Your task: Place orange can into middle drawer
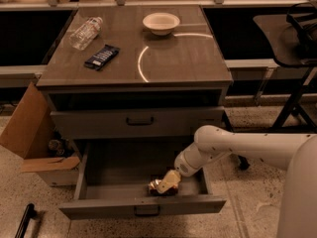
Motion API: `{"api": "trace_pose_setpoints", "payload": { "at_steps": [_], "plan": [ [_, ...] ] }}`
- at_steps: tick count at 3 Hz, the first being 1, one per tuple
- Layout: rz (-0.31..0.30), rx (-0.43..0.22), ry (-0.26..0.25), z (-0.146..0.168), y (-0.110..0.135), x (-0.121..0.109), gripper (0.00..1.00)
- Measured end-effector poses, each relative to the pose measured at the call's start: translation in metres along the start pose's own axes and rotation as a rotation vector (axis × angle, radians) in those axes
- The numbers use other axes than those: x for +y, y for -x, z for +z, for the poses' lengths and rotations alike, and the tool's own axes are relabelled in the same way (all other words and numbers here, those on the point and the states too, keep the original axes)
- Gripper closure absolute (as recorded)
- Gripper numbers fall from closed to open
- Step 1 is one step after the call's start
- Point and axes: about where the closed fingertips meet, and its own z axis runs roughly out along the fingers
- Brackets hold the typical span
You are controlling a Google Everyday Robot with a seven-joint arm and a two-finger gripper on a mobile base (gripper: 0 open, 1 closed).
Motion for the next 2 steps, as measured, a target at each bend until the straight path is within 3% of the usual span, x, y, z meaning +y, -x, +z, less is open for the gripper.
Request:
{"api": "trace_pose_setpoints", "payload": {
  "at_steps": [1, 2],
  "plan": [
    [0.0, 0.0, 0.0, 0.0, 0.0, 0.0, 0.0],
    [0.021, -0.069, -0.029, -0.019, -0.015, -0.001, 0.0]
  ]
}}
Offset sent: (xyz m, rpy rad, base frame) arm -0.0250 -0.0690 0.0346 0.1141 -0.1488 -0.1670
